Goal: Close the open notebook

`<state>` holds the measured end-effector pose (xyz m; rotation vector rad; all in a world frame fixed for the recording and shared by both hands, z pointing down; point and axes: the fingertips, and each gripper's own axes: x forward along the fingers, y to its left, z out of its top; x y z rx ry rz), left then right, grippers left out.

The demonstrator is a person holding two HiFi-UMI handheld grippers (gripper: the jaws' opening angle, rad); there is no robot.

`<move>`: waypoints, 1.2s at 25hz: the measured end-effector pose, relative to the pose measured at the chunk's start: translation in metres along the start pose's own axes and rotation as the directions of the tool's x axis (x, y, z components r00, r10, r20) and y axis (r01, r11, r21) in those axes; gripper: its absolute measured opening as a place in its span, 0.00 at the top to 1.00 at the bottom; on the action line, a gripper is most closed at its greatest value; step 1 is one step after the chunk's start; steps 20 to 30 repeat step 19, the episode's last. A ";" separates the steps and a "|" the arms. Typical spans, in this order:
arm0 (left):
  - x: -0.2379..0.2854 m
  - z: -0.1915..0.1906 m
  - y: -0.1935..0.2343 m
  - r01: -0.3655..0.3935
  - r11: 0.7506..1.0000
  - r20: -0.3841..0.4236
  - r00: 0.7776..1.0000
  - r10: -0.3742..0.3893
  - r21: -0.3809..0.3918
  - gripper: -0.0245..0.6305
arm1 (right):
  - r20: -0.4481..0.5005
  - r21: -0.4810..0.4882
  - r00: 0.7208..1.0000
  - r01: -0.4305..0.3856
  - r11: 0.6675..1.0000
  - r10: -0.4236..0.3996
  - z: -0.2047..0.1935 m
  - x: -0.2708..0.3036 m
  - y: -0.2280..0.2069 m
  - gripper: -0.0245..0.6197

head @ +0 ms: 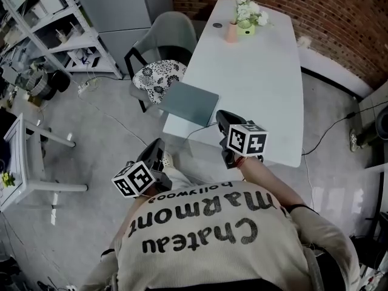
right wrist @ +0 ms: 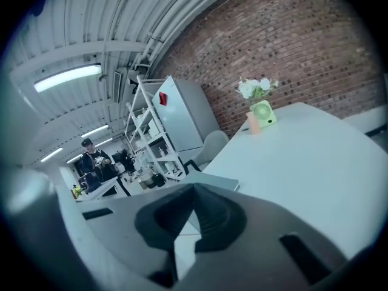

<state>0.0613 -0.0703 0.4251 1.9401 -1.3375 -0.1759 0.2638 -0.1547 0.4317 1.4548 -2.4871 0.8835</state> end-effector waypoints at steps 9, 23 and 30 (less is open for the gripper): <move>-0.008 -0.006 0.016 -0.029 0.999 -0.007 1.000 0.029 -0.023 0.96 | -0.027 0.011 0.999 0.046 0.999 -0.046 -0.013 0.001 -0.018 0.96; 0.009 -0.001 0.028 -0.036 0.999 -0.021 0.999 0.035 -0.021 0.96 | -0.006 0.032 0.994 0.108 0.994 -0.108 -0.004 0.007 -0.045 0.96; 0.009 -0.001 0.028 -0.036 0.999 -0.021 0.999 0.035 -0.021 0.96 | -0.006 0.032 0.994 0.108 0.994 -0.108 -0.004 0.007 -0.045 0.96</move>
